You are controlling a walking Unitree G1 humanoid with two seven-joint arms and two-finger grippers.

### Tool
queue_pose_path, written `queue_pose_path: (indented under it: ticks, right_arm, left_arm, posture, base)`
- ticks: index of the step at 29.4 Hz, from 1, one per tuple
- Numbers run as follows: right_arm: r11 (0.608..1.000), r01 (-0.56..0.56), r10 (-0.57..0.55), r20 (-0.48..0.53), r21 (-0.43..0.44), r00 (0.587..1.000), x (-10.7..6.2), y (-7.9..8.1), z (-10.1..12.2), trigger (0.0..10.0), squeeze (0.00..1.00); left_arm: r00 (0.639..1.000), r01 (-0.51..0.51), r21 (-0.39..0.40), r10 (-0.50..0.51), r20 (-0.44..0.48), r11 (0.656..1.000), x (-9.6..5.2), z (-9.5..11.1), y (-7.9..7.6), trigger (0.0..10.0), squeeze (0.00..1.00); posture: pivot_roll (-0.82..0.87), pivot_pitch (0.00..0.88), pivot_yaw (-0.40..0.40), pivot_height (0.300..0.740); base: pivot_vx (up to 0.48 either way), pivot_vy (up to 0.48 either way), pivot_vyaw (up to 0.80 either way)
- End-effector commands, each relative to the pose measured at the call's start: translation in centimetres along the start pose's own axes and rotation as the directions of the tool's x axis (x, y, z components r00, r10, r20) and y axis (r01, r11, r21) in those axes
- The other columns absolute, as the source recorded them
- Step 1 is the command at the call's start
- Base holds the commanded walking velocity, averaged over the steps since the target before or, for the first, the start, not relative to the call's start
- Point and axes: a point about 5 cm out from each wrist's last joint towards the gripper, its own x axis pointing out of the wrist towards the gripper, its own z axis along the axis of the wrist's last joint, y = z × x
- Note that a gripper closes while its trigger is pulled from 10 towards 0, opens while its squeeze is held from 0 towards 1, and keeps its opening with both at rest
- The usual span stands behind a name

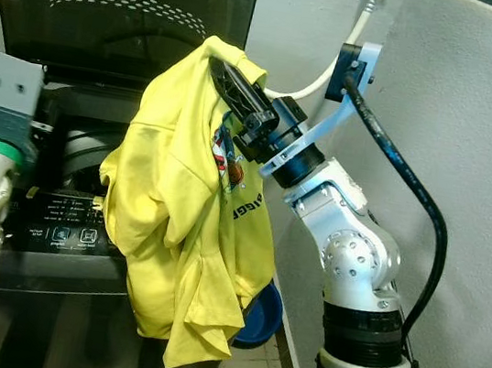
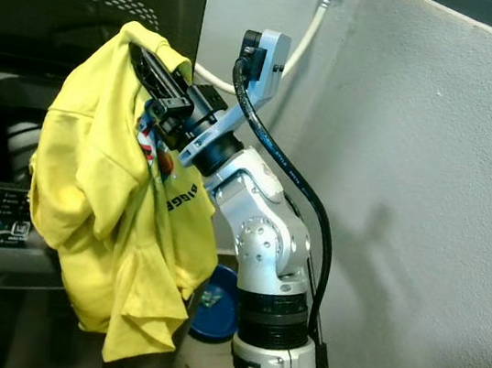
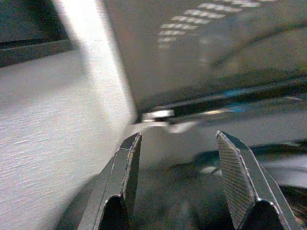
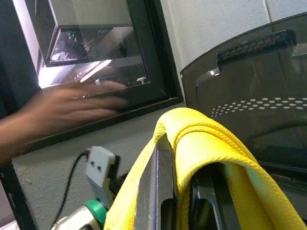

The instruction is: Clothes washing

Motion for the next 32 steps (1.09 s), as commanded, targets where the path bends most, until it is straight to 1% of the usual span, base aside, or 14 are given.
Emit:
queue_pose_path:
  ticks: [1, 3, 8, 10, 17, 21, 22, 24, 25, 28, 29, 30, 31, 32]
  right_arm:
    - [0.997, -0.044, 0.044, -0.001, -0.059, 0.999, 1.2, 0.6, 0.6, 0.0, 0.00]
    - [0.987, -0.095, 0.094, -0.009, -0.130, 0.995, 3.3, 1.1, 1.1, 0.0, 0.00]
    - [0.982, -0.112, 0.117, 0.029, -0.151, 0.993, 4.7, 1.3, 2.3, 0.0, 0.00]
    - [0.974, -0.131, 0.150, 0.094, -0.184, 0.984, 6.3, 1.5, 4.7, 0.0, 0.00]
    - [0.985, -0.064, 0.097, 0.210, -0.158, 0.973, 7.9, 1.2, 8.0, 0.0, 0.00]
    - [0.984, -0.071, 0.087, 0.088, -0.165, 0.992, 7.8, 0.7, 4.3, 0.0, 0.00]
    - [0.980, -0.102, 0.097, -0.035, -0.170, 0.995, 7.3, 0.6, 0.8, 0.0, 0.00]
    - [0.980, -0.102, 0.097, -0.035, -0.170, 0.995, 7.3, 0.6, 0.8, 0.0, 0.00]
    - [0.976, -0.135, 0.111, -0.145, -0.171, 0.983, 6.5, 0.6, -2.6, 0.0, 0.00]
    - [0.976, -0.135, 0.111, -0.145, -0.171, 0.983, 6.5, 0.6, -2.6, 0.0, 0.00]
    - [0.962, -0.185, 0.119, -0.302, -0.199, 0.946, 5.1, 0.6, -6.5, 8.7, 0.00]
    - [0.962, -0.185, 0.119, -0.302, -0.199, 0.946, 5.1, 0.6, -6.5, 8.7, 0.00]
    - [0.940, -0.252, 0.136, -0.425, -0.231, 0.895, 3.7, 0.6, -9.4, 10.0, 0.00]
    - [0.940, -0.252, 0.136, -0.425, -0.231, 0.895, 3.7, 0.6, -9.4, 10.0, 0.00]
  left_arm:
    - [0.998, -0.055, 0.013, 0.055, 0.026, 0.998, 0.0, 0.3, 0.8, 10.0, 0.00]
    - [0.999, 0.011, 0.001, -0.011, 0.043, 1.000, -0.5, 0.4, -0.8, 10.0, 0.00]
    - [0.998, 0.053, -0.001, -0.053, 0.036, 0.999, -1.1, 0.1, -2.2, 10.0, 0.00]
    - [0.997, 0.070, 0.012, -0.070, 0.021, 0.998, -1.9, -0.4, -3.2, 10.0, 0.00]
    - [0.997, 0.073, 0.007, -0.073, 0.012, 0.997, -2.4, -0.7, -3.8, 10.0, 0.00]
    - [0.995, 0.100, 0.004, -0.100, 0.029, 0.995, -2.8, -0.5, -4.2, 10.0, 0.00]
    - [0.994, 0.107, 0.008, -0.107, 0.036, 0.994, -3.0, -0.4, -4.4, 10.0, 0.00]
    - [0.994, 0.107, 0.008, -0.107, 0.036, 0.994, -3.0, -0.4, -4.4, 10.0, 0.00]
    - [0.993, 0.110, 0.009, -0.111, 0.040, 0.994, -3.1, -0.3, -4.4, 10.0, 0.00]
    - [0.993, 0.110, 0.009, -0.111, 0.040, 0.994, -3.1, -0.3, -4.4, 10.0, 0.00]
    - [0.993, 0.109, 0.011, -0.109, 0.043, 0.994, -3.1, -0.2, -4.4, 10.0, 0.00]
    - [0.993, 0.109, 0.011, -0.109, 0.043, 0.994, -3.1, -0.2, -4.4, 10.0, 0.00]
    - [0.993, 0.107, 0.013, -0.108, 0.045, 0.994, -3.1, 0.0, -4.4, 10.0, 0.00]
    - [0.993, 0.107, 0.013, -0.108, 0.045, 0.994, -3.1, 0.0, -4.4, 10.0, 0.00]
  posture:
    - [0.02, 0.017, -0.054, 0.740]
    - [0.02, 0.014, -0.056, 0.740]
    - [0.02, 0.016, -0.059, 0.740]
    - [0.02, 0.020, -0.067, 0.740]
    - [0.03, 0.024, -0.073, 0.740]
    - [0.03, 0.036, -0.085, 0.740]
    - [0.03, 0.036, -0.084, 0.740]
    - [0.03, 0.036, -0.084, 0.740]
    - [0.03, 0.038, -0.083, 0.740]
    - [0.03, 0.038, -0.083, 0.740]
    - [0.04, 0.042, -0.082, 0.740]
    - [0.04, 0.042, -0.082, 0.740]
    - [0.04, 0.042, -0.082, 0.740]
    - [0.04, 0.042, -0.082, 0.740]
  base:
    - [0.000, 0.000, 0.00]
    - [0.000, 0.000, 0.00]
    - [0.000, 0.000, 0.00]
    - [0.000, 0.000, 0.00]
    - [0.000, 0.000, 0.00]
    - [0.000, 0.000, 0.00]
    - [0.000, 0.000, 0.00]
    - [0.000, 0.000, 0.00]
    - [0.000, 0.000, 0.00]
    - [0.000, 0.000, 0.00]
    - [0.000, 0.000, 0.00]
    - [0.000, 0.000, 0.00]
    - [0.000, 0.000, 0.00]
    - [0.000, 0.000, 0.00]
